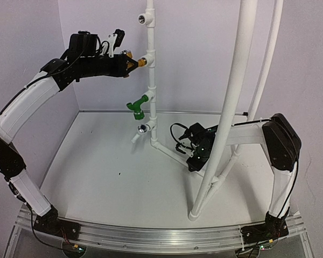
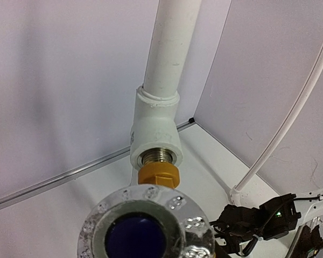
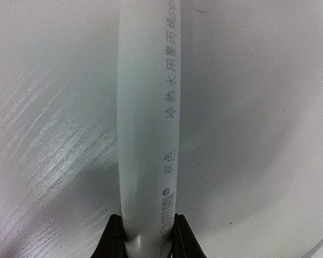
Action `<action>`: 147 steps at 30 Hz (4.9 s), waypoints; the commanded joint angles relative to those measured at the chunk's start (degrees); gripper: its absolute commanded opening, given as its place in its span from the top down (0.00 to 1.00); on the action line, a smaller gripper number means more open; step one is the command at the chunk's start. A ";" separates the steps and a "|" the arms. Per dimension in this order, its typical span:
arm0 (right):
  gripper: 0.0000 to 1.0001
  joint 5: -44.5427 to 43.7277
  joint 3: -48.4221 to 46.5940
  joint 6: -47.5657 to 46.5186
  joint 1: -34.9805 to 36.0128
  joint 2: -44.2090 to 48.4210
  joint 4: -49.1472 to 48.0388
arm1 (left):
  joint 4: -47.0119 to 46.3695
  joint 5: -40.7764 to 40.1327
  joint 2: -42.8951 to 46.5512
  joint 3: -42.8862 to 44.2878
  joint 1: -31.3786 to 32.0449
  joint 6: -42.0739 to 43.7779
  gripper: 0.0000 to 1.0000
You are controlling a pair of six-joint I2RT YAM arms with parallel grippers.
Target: Install the water faucets
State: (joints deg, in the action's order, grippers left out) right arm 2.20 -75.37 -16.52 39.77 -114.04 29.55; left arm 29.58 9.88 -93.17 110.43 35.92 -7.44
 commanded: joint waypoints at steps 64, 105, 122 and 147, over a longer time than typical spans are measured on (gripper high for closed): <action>1.00 4.95 -5.42 -0.36 0.51 -3.65 -3.00 | -9.45 -9.96 14.02 -15.35 -1.02 4.63 0.17; 1.00 3.88 -6.08 1.27 1.17 -4.42 -3.31 | -20.92 7.33 -2.21 -4.01 -5.16 -23.25 0.70; 1.00 2.70 -6.78 3.42 1.28 -5.00 -3.63 | -32.68 11.72 0.24 -14.21 -7.65 -43.61 1.00; 1.00 0.57 -8.38 4.21 1.28 -6.46 -3.97 | -36.20 5.44 0.68 -14.82 -8.17 -68.90 1.00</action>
State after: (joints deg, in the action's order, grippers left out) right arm 2.72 -81.42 -11.24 40.30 -118.40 28.80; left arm -9.42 22.93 -94.11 91.08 26.40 -80.17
